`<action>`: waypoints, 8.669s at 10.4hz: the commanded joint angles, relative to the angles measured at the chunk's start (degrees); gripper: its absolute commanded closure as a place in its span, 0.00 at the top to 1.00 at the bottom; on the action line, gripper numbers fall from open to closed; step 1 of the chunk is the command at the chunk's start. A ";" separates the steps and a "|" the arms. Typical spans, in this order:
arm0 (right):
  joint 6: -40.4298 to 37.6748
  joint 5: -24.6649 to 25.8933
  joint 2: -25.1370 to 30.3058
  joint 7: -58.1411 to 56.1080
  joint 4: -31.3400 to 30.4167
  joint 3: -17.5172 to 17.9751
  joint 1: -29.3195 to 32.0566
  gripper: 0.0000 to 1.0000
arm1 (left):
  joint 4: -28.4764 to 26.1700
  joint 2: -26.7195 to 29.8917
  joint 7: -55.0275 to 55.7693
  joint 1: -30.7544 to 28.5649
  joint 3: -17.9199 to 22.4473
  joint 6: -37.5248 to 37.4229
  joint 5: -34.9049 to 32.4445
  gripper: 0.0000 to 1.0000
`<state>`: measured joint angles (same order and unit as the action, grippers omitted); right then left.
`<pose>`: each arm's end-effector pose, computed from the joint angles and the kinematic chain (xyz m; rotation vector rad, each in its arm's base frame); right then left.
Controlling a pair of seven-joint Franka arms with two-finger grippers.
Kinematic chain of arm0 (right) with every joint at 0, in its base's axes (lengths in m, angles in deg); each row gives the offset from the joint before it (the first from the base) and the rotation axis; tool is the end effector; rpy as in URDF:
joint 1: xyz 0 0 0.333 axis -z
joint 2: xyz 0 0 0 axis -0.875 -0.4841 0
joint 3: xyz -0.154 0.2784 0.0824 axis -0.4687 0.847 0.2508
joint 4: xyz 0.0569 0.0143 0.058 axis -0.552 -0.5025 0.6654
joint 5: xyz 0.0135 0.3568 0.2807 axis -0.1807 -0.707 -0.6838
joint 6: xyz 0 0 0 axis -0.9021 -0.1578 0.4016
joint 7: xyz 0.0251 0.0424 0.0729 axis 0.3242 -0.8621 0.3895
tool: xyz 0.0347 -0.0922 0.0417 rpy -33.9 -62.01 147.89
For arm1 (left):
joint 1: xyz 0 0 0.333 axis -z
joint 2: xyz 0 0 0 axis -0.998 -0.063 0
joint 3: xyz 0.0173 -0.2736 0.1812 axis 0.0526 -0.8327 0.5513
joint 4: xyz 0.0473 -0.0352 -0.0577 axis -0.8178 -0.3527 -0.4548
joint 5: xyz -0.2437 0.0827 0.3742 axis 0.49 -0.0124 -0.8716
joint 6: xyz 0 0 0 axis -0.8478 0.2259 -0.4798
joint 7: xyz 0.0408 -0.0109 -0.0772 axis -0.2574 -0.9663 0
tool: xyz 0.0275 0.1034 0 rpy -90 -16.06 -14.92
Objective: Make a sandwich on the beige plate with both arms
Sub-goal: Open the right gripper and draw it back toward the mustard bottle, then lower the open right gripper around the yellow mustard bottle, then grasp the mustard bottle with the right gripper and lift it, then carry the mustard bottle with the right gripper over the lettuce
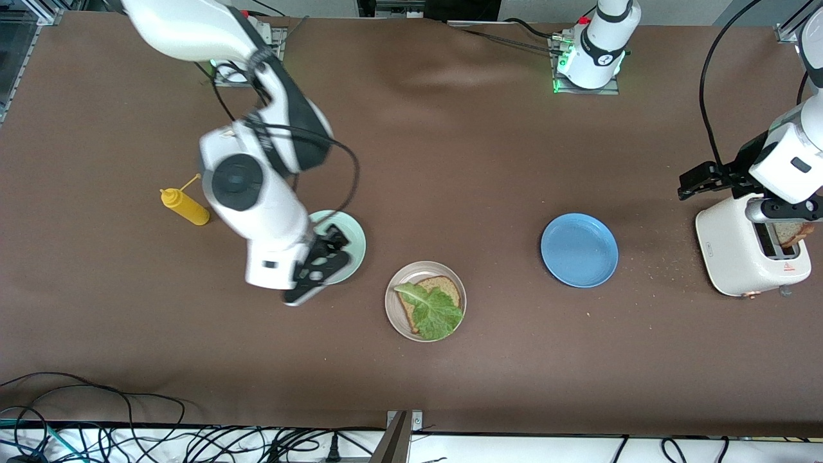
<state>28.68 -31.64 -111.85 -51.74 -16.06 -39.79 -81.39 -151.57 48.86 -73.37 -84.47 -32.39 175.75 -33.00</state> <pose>0.7452 0.3143 0.4576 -2.9833 -0.8759 -0.0775 0.6596 -0.0163 0.5739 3.1311 0.0763 -0.0918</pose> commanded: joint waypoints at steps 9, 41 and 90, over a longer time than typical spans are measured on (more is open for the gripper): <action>-23.49 -1.53 13.17 10.26 -7.88 -15.33 9.09 0.95 | 2.00 -1.19 0.03 0.20 0.15 -1.25 0.61 1.00; 12.29 -32.87 24.36 -98.13 -60.54 -38.09 12.16 1.00 | 2.00 -1.28 -0.06 0.20 0.15 -1.34 0.61 1.00; 21.05 5.06 -23.38 -14.53 0.19 -29.57 -33.45 0.00 | 2.00 -1.63 0.03 0.46 0.06 -1.34 0.61 1.00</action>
<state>47.86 -27.15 -131.94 -67.81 -19.39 -69.44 -115.62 -151.42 47.90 -73.37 -84.23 -32.43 175.69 -32.99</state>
